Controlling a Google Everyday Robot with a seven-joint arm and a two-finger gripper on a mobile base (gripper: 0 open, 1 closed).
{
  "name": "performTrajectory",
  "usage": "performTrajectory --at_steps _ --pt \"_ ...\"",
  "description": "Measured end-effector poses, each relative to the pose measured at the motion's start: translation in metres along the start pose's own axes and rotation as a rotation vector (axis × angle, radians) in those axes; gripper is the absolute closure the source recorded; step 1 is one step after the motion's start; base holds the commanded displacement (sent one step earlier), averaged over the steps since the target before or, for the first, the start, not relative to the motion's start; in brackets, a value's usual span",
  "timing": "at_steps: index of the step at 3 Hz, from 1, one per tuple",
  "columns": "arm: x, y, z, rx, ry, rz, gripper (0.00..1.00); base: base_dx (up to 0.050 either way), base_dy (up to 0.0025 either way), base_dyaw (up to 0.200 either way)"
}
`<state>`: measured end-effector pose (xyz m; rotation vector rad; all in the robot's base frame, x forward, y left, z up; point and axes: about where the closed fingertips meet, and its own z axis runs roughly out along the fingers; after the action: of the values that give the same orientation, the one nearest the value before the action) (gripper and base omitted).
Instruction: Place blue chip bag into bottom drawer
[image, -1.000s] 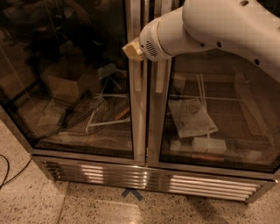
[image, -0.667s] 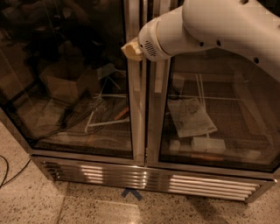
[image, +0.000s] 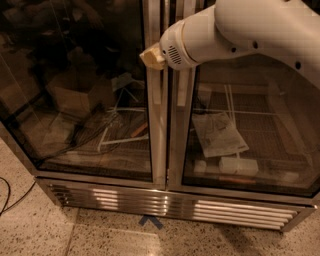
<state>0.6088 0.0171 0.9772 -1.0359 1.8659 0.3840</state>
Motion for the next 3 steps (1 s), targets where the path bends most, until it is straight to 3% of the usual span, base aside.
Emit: performTrajectory --at_steps 3 --pt "-0.0015 0.0072 -0.0026 -0.066 -0.021 0.014 1.0 0.0 0.0 0.0"
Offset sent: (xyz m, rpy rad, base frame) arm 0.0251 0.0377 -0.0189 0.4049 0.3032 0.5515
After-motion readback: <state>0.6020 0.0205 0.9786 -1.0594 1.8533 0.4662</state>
